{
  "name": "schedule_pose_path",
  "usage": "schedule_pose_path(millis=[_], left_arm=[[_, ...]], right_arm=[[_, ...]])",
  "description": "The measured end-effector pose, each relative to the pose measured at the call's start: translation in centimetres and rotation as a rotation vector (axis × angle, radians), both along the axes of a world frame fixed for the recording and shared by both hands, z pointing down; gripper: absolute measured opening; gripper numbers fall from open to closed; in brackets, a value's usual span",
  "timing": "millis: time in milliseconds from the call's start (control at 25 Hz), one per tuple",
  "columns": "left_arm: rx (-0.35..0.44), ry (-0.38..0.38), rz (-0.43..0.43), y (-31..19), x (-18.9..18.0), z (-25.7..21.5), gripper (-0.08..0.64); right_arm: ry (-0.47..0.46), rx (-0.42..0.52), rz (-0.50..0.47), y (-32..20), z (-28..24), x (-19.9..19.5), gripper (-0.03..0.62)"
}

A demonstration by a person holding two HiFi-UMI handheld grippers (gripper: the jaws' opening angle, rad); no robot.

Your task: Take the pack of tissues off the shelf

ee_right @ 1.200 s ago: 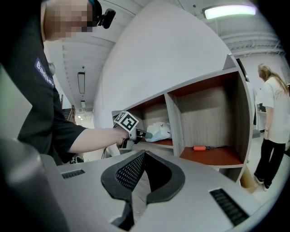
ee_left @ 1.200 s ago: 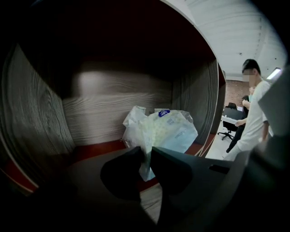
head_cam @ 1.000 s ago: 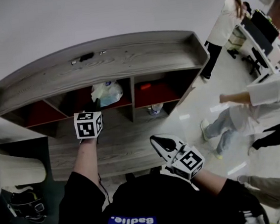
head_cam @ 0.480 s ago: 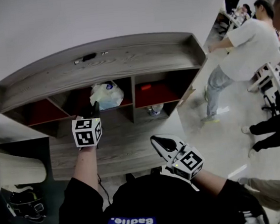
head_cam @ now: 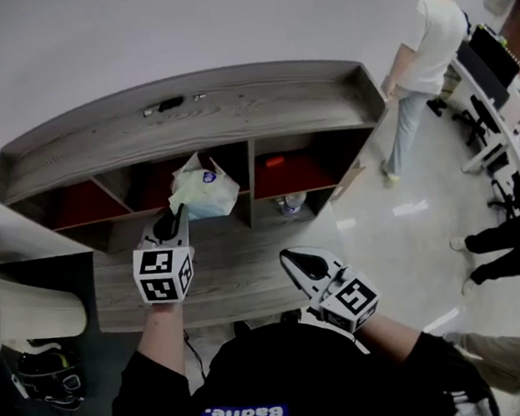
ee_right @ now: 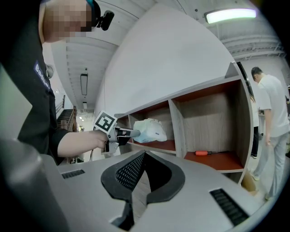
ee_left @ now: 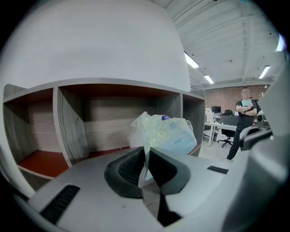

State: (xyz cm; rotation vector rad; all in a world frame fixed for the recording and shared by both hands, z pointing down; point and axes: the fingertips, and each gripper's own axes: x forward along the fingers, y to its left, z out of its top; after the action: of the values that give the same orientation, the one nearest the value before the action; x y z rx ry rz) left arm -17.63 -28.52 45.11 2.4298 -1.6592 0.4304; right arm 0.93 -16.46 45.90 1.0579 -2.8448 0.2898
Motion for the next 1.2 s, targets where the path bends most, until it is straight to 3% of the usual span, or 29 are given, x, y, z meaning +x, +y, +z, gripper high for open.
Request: schedule_pose_path(millis=[520, 1200], left_arm=[[0.046, 0.041, 0.008, 5.2, -0.4, -2.0, 0.023], [-0.003, 0.103, 0.014, 9.7, 1.8, -0.4, 0.023]], right_arm=[[-0.01, 0.007, -0.014, -0.5, -0.4, -0.6, 0.029], [-0.006, 0.012, -0.03, -1.0, -0.6, -0.8, 0.029]])
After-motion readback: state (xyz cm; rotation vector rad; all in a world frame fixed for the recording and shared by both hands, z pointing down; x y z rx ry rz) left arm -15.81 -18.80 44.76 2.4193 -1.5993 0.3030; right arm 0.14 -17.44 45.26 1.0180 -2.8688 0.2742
